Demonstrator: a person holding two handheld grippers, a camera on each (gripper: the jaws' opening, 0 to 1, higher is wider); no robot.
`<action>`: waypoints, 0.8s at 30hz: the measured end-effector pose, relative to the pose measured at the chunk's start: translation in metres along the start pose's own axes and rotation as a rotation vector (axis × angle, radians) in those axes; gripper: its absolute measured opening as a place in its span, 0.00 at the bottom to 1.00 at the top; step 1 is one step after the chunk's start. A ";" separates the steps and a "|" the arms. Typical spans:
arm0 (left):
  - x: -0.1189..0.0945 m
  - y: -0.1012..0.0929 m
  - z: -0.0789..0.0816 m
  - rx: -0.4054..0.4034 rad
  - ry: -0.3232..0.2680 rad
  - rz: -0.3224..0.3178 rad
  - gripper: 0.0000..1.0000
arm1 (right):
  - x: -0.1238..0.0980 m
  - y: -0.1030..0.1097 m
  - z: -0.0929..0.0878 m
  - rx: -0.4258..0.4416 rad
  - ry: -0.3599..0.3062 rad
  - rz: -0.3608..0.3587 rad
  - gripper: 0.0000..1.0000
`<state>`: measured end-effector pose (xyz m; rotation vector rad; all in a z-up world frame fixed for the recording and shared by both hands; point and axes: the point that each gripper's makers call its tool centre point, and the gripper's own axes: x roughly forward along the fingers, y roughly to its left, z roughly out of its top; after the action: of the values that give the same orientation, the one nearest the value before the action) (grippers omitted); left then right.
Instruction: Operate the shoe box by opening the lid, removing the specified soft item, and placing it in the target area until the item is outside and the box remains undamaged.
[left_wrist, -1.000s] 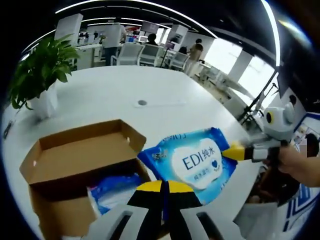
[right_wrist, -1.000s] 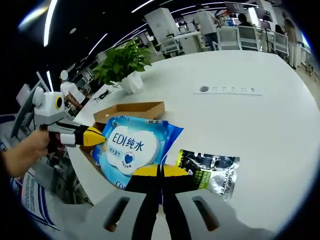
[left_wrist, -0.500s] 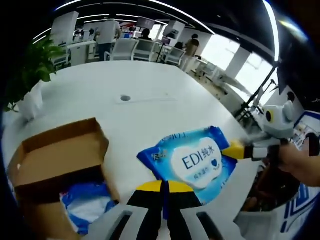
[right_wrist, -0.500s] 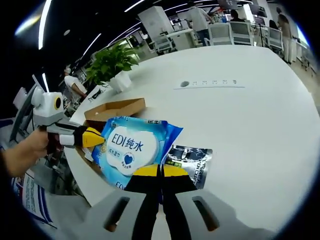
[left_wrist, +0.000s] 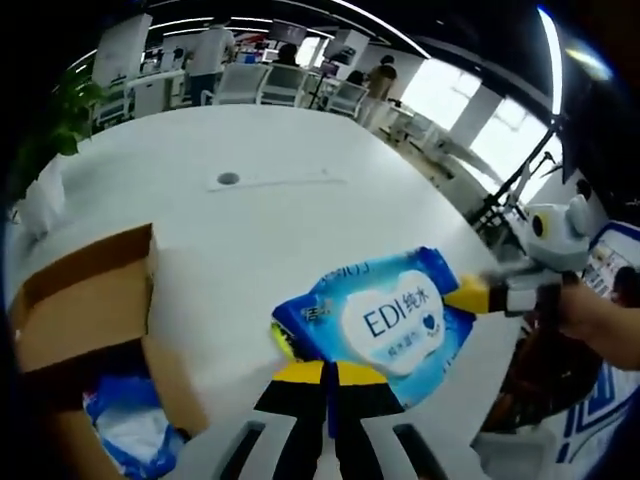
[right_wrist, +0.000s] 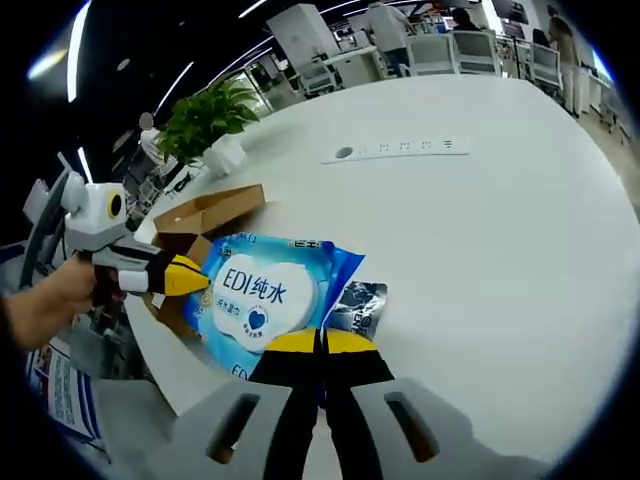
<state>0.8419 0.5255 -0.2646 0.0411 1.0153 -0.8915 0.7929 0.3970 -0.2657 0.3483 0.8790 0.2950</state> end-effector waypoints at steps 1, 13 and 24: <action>0.002 0.000 -0.002 -0.001 0.005 0.001 0.00 | 0.002 -0.002 -0.002 0.002 0.008 0.001 0.00; 0.030 0.011 -0.022 -0.019 0.068 0.002 0.00 | 0.025 -0.019 -0.018 0.022 0.060 0.001 0.00; 0.043 0.020 -0.030 -0.035 0.090 0.002 0.00 | 0.042 -0.028 -0.029 0.036 0.092 -0.001 0.00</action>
<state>0.8423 0.5244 -0.3204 0.0528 1.1149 -0.8762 0.7991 0.3929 -0.3236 0.3698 0.9758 0.2969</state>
